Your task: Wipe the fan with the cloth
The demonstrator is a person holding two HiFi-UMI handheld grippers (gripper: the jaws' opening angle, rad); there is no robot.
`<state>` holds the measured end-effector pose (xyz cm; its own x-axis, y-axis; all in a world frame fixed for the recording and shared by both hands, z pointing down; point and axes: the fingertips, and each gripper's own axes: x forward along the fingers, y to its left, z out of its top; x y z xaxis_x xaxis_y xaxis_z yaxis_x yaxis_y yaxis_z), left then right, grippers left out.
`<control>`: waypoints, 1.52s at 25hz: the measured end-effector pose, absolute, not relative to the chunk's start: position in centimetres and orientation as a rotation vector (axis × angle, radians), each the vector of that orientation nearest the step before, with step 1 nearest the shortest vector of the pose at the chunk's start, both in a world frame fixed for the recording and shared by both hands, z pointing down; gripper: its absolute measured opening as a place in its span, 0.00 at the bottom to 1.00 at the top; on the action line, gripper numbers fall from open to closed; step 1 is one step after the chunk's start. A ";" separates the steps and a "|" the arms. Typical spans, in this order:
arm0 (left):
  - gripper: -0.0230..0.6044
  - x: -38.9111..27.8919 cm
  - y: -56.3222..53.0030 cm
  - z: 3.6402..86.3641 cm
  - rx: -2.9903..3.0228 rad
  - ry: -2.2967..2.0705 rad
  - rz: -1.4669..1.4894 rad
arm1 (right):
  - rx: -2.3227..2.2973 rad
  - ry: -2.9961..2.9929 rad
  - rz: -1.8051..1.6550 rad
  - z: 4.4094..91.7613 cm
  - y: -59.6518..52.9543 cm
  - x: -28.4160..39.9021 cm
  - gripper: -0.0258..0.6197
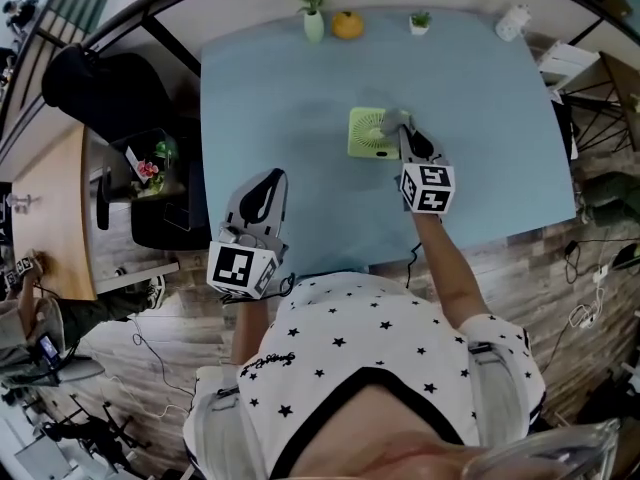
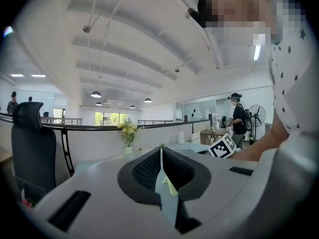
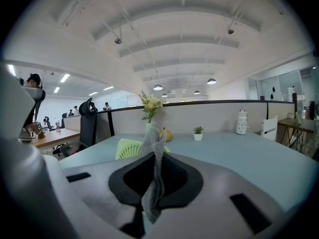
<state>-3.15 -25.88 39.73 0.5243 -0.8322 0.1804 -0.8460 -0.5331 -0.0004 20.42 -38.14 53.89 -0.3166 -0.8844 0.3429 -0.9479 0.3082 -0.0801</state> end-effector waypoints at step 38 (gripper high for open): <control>0.09 -6.7 -25.5 39.9 2.615 -1.538 0.236 | 1.442 -2.397 0.357 56.8 -37.4 11.6 0.07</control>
